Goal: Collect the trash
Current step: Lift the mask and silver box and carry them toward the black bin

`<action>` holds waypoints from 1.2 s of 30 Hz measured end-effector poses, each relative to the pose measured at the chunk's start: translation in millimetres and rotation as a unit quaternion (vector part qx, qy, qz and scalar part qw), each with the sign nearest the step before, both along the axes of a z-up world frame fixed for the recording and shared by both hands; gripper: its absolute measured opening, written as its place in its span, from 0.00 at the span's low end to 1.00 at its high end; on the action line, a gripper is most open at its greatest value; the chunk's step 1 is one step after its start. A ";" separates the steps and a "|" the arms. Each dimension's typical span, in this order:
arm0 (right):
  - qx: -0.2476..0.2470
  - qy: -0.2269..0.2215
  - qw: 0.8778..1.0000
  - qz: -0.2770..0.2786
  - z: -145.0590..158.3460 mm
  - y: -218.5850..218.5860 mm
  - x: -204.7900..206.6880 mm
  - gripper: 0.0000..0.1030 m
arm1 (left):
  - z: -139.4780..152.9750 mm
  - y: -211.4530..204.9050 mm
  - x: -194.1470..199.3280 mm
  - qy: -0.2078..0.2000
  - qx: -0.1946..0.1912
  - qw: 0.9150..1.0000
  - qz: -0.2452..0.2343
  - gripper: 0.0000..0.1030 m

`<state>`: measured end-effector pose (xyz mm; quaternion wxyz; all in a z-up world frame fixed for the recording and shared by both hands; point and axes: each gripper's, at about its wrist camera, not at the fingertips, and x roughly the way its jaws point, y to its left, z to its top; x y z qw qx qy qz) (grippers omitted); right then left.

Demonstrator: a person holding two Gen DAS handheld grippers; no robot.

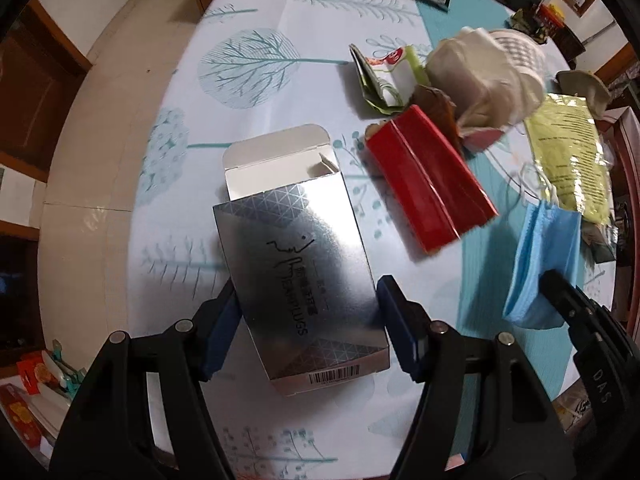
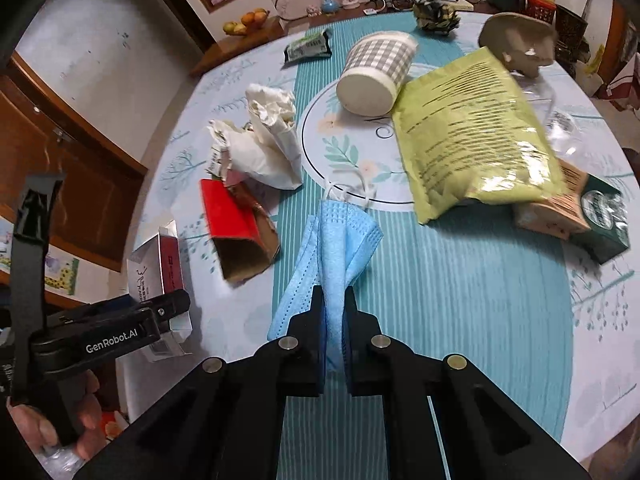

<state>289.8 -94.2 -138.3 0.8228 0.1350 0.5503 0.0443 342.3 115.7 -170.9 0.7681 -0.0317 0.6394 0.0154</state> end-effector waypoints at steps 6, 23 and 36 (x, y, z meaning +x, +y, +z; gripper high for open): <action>0.023 -0.032 0.999 0.031 31.0 -18.1 -50.3 0.06 | 36.4 -5.4 -52.6 -0.047 -0.001 0.999 0.023 0.62; 0.057 -0.049 0.992 0.105 67.8 -102.9 -251.3 0.06 | 96.0 -121.8 -273.1 -0.110 -0.011 0.993 0.038 0.62; 0.095 0.019 0.991 0.087 4.2 -125.1 -316.5 0.06 | 39.0 -163.3 -349.9 -0.033 -0.004 0.999 -0.009 0.62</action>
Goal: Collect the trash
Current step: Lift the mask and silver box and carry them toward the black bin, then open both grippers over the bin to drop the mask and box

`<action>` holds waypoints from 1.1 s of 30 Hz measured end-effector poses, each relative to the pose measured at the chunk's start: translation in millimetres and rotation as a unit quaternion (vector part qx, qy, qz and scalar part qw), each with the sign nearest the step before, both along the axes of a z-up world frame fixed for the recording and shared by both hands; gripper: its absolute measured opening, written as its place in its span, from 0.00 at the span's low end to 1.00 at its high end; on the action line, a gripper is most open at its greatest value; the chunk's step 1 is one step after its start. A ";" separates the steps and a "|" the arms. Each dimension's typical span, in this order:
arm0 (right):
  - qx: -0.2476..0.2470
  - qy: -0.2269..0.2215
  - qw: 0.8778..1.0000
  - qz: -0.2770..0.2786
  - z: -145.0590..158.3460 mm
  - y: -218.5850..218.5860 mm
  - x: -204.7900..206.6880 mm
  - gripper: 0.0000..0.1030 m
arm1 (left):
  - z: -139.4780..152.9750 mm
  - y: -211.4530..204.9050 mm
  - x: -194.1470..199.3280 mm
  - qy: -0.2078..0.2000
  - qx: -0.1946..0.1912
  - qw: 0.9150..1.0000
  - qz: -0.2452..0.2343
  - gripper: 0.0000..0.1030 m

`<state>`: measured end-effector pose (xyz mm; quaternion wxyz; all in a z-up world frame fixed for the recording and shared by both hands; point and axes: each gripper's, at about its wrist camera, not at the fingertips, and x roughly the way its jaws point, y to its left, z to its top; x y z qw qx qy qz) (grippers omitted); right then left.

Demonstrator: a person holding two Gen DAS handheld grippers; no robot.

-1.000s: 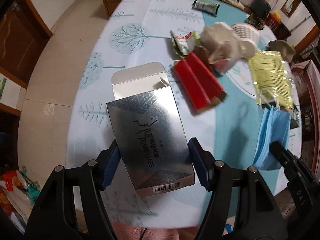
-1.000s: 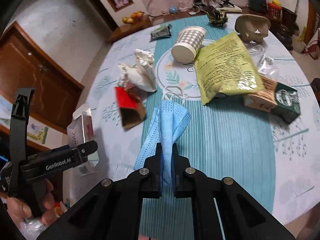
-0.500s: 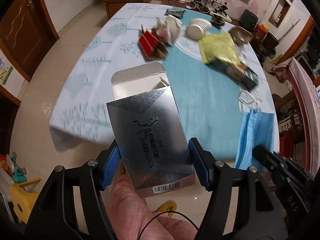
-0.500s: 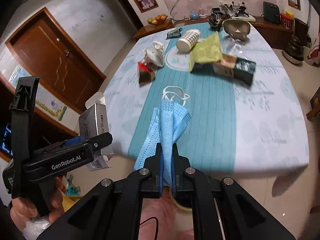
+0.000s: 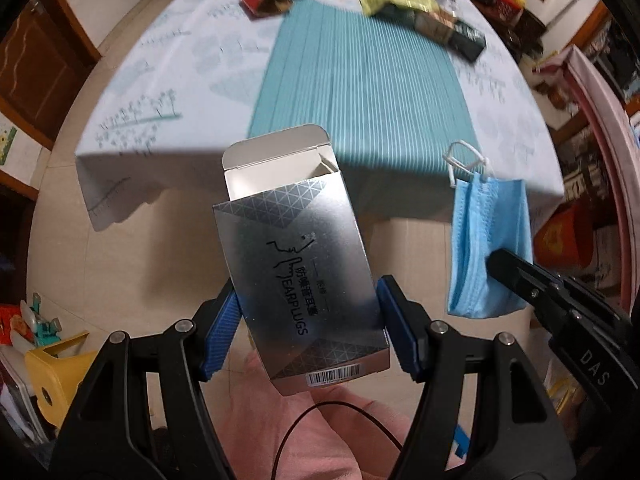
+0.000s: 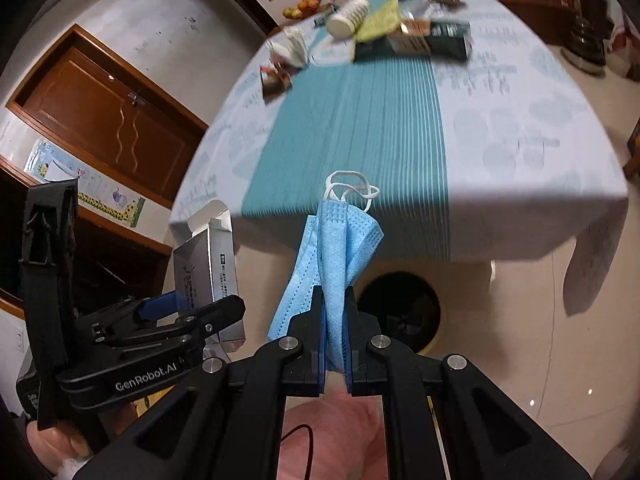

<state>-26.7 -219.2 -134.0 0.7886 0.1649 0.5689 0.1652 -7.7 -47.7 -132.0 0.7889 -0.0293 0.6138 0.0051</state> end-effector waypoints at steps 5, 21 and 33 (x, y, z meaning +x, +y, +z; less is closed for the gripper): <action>-0.004 0.050 0.999 -0.010 -58.8 2.2 -14.7 0.06 | -42.3 -0.5 -11.3 0.027 -0.009 1.000 -0.008 0.62; -0.032 0.131 0.989 -0.063 -281.1 21.9 -5.4 0.06 | -226.1 22.7 2.3 0.060 -0.035 0.997 0.012 0.62; -0.042 0.135 0.987 -0.074 -379.1 58.1 35.4 0.39 | -322.8 43.0 35.3 0.087 -0.056 0.995 0.009 0.81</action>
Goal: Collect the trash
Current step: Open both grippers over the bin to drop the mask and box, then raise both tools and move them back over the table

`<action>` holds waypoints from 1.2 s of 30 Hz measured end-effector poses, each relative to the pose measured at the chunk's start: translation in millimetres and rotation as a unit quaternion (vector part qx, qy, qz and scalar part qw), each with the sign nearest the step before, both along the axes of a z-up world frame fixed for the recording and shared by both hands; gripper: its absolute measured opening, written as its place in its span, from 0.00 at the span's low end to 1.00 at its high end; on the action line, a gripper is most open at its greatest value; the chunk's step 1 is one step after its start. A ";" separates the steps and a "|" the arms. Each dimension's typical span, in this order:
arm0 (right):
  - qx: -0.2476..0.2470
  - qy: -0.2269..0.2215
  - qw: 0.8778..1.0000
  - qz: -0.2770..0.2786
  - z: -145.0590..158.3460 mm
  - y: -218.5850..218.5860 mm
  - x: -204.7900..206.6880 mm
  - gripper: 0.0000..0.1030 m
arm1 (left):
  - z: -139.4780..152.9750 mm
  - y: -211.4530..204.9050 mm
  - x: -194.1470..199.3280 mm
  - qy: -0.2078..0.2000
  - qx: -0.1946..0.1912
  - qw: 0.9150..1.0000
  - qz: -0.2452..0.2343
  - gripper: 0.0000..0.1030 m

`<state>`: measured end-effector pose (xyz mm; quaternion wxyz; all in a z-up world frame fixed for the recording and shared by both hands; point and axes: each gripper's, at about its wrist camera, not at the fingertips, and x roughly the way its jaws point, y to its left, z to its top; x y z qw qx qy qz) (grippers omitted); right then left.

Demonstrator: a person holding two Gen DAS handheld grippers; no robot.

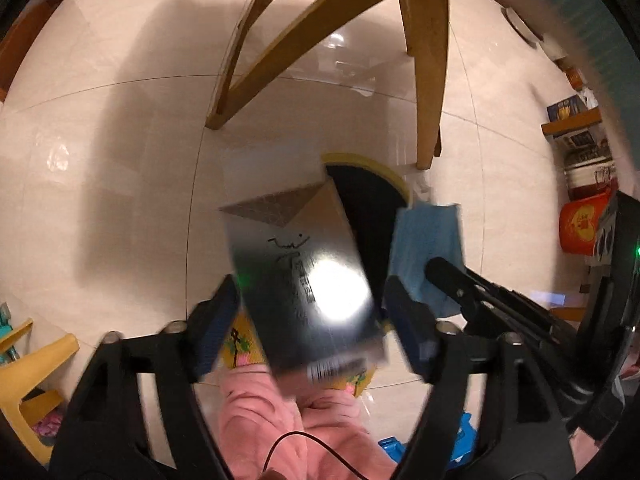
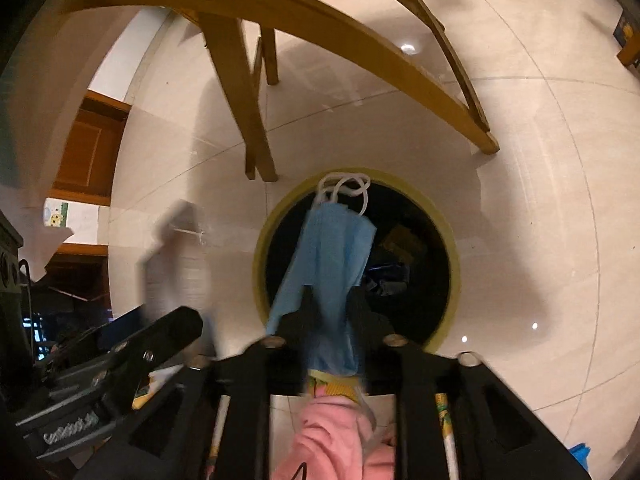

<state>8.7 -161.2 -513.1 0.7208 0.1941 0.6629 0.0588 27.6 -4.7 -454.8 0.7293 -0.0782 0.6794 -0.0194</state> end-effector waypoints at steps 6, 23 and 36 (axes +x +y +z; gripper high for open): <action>-0.003 0.007 1.000 -0.024 -22.9 -14.4 0.1 0.53 | -16.4 2.6 5.7 -0.014 0.001 1.000 -0.006 0.91; -0.008 -0.030 0.998 -0.054 14.8 -43.8 -15.5 0.53 | 3.4 -3.0 3.8 -0.057 0.020 0.998 -0.034 0.91; 0.004 -0.086 0.996 -0.027 133.1 -43.4 -23.4 0.53 | 100.2 -0.1 -19.8 -0.097 0.056 0.994 -0.001 0.84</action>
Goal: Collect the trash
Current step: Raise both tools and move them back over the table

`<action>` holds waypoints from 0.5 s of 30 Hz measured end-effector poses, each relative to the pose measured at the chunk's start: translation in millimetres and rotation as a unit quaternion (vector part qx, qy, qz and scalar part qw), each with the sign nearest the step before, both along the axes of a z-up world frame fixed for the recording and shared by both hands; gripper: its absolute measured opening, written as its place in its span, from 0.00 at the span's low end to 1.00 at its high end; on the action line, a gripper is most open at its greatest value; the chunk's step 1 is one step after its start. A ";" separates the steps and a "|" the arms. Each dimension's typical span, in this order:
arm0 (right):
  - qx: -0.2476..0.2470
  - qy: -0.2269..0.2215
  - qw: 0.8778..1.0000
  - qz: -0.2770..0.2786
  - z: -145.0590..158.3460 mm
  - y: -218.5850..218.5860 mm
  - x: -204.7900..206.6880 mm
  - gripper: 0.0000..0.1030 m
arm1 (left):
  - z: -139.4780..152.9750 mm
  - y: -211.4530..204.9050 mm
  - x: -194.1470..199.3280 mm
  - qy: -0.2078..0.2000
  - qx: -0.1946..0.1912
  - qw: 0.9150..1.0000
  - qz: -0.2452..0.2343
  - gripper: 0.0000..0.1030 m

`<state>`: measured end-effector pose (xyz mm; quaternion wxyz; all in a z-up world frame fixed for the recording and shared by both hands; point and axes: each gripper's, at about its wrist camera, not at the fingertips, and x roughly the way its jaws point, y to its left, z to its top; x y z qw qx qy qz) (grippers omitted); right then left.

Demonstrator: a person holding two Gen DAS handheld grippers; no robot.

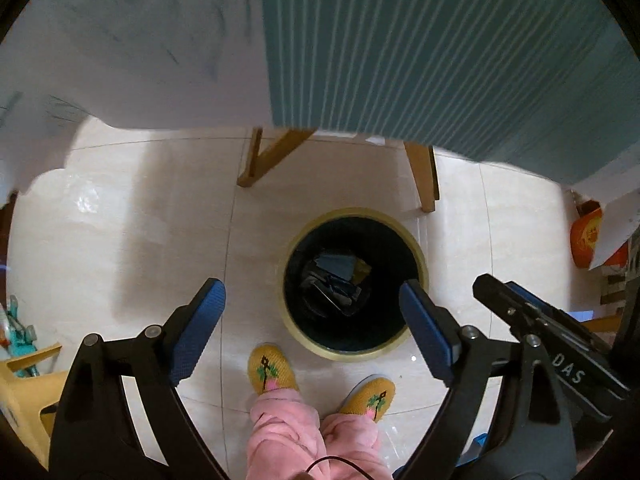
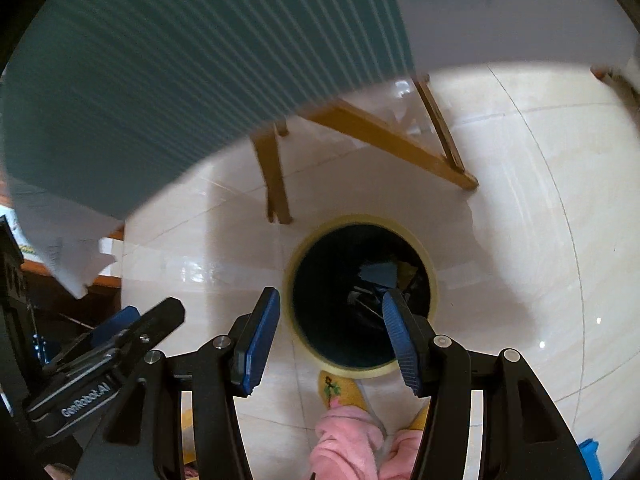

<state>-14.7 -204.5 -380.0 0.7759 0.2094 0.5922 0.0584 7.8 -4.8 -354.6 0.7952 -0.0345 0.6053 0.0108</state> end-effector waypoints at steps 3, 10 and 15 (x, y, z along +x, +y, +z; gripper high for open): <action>0.008 -0.014 1.000 0.007 35.3 0.6 -5.4 0.53 | 27.6 -2.2 -8.0 0.002 0.000 1.000 -0.004 0.78; 0.028 -0.058 0.998 0.023 139.3 -3.6 -16.1 0.53 | 110.9 -3.5 -17.8 0.002 -0.020 1.000 0.010 0.72; 0.032 -0.111 0.992 0.043 225.5 -9.3 -21.2 0.53 | 186.5 -7.3 -19.9 -0.011 -0.038 0.999 0.009 0.72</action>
